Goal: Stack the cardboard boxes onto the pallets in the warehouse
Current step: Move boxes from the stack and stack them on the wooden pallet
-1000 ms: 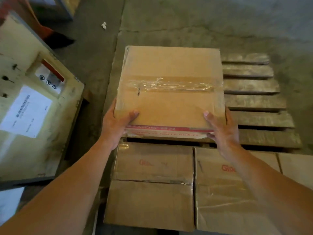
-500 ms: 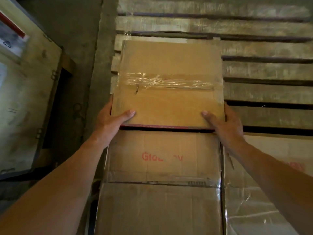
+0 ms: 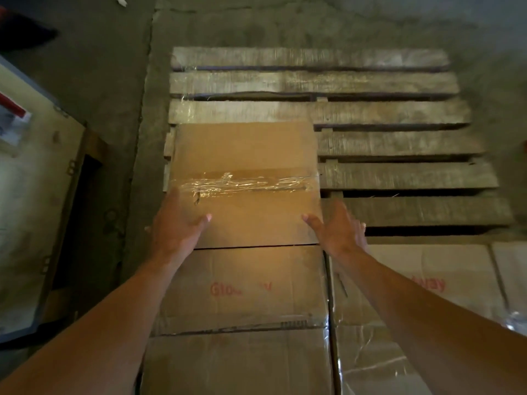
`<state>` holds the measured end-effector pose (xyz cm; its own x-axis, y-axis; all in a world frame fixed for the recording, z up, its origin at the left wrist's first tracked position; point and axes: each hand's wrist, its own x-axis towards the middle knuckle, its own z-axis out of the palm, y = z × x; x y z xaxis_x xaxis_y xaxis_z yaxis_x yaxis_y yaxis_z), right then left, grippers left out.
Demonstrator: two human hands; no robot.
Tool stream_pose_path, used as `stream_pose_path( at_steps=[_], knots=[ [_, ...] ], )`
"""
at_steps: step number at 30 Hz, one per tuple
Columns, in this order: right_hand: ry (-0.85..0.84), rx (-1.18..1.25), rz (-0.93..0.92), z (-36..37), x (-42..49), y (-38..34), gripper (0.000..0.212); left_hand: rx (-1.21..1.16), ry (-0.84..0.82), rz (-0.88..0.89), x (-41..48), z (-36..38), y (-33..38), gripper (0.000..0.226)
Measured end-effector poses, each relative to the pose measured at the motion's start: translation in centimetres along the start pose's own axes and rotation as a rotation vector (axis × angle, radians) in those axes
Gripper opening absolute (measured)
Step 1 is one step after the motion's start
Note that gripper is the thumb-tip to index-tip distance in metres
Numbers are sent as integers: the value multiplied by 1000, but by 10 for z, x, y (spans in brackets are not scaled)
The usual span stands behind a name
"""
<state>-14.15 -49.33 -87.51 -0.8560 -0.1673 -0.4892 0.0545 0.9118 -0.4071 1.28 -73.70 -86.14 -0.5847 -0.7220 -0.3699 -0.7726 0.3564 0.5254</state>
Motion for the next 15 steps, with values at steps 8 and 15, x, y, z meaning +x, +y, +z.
stream_pose_path(
  at_steps=[8, 15],
  knots=[
    [291, 83, 55, -202, -25, 69, 68, 111, -54, 425, -74, 21, 227, 69],
    [485, 115, 149, -389, -34, 225, 65, 148, -146, 708, -180, 87, 443, 66]
  ],
)
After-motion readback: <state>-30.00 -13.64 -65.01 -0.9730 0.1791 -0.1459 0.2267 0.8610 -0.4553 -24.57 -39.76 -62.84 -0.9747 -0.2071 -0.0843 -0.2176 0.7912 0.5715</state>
